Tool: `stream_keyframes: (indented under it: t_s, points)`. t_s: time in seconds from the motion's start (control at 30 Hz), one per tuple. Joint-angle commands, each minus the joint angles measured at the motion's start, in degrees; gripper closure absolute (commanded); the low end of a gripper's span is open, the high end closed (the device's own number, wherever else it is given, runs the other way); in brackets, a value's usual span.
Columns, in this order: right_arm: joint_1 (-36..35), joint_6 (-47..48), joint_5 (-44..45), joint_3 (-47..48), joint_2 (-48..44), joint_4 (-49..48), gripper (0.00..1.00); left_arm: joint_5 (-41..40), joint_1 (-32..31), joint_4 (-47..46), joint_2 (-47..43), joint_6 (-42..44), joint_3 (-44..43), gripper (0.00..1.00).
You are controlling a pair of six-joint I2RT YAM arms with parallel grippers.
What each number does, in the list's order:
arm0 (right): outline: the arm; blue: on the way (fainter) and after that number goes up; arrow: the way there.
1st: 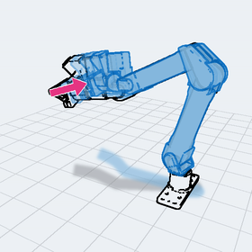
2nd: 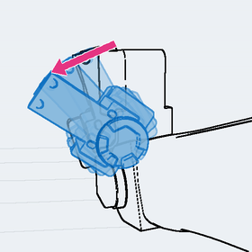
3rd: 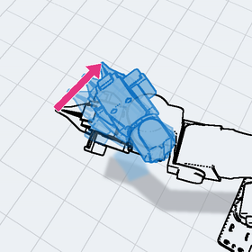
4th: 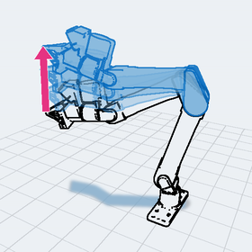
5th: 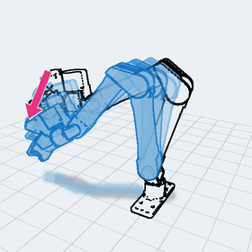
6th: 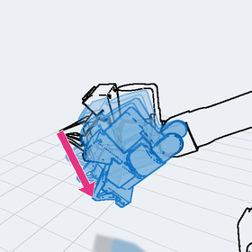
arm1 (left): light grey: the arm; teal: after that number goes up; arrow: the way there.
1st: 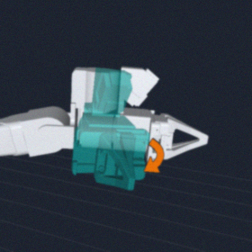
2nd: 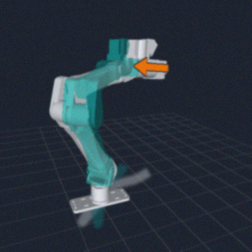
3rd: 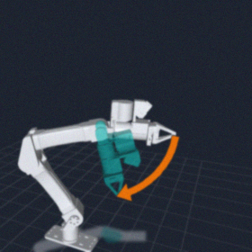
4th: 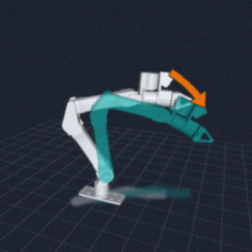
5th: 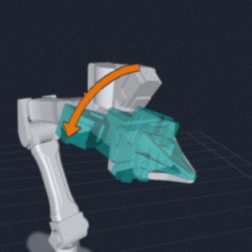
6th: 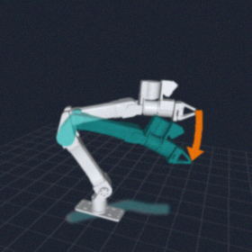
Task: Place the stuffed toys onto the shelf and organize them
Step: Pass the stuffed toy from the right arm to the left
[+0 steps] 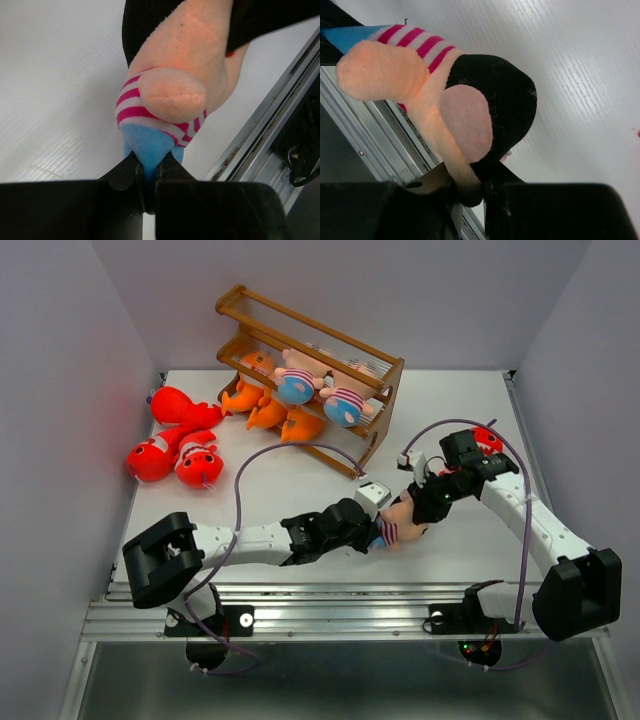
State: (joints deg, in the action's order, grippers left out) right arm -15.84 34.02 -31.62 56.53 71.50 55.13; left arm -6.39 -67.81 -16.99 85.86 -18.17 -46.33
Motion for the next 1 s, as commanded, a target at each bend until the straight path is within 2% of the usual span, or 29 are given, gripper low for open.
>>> stream_keyframes:
  t_s: [0.0, 0.07, 0.1, 0.13, 0.3, 0.37, 0.47, 0.6, 0.8, 0.87, 0.9, 0.97]
  points:
    - [-0.5, -1.1, -3.8, 2.9, -0.8, 0.3, 0.56, -0.7, 0.6, -1.1, -3.7, -0.1, -0.1, 1.00]
    - [-0.5, -2.0, -3.7, 3.4, -1.4, 0.1, 0.36, 0.8, 1.9, -1.1, -5.3, -0.3, 2.0, 1.00]
    - [-0.5, -2.6, -3.4, 3.7, -2.4, -0.8, 0.14, 2.0, 2.4, -1.1, -7.4, -0.5, 2.7, 1.00]
    - [-0.5, -3.2, -2.3, 4.1, -3.0, -1.4, 0.00, 2.6, 3.0, -0.9, -8.7, -0.6, 3.4, 1.00]
    - [-0.5, -10.2, 5.6, 6.7, -7.5, -8.9, 0.00, 6.1, 8.7, 2.7, -19.8, -2.7, 7.9, 1.00]
    - [0.4, -11.1, 8.4, 6.6, -9.1, -10.7, 0.00, 9.3, 12.9, 5.3, -23.4, -2.7, 8.1, 1.00]
    - [1.0, -11.1, 7.0, 4.3, -10.6, -14.3, 0.00, 12.0, 18.9, 11.2, -33.4, -2.1, 7.1, 1.00]
    - [1.5, -10.2, 3.5, -0.7, -10.9, -17.0, 0.00, 13.3, 26.9, 16.9, -40.2, -1.8, 2.7, 1.00]
    - [2.0, -7.6, -3.7, -6.1, -9.8, -19.5, 0.00, 13.2, 39.2, 21.9, -39.9, 0.7, -6.1, 1.00]
    - [2.6, -6.9, -7.1, -7.7, -9.2, -20.4, 0.00, 14.7, 43.7, 20.9, -38.8, 0.2, -6.8, 1.00]
    - [2.6, -6.9, -8.0, -9.7, -8.9, -21.7, 0.00, 15.9, 48.9, 18.5, -38.0, -0.3, -6.8, 1.00]
    - [2.6, -6.3, -8.1, -10.2, -7.8, -21.6, 0.00, 20.0, 54.2, 14.9, -37.3, -3.3, -6.0, 1.00]
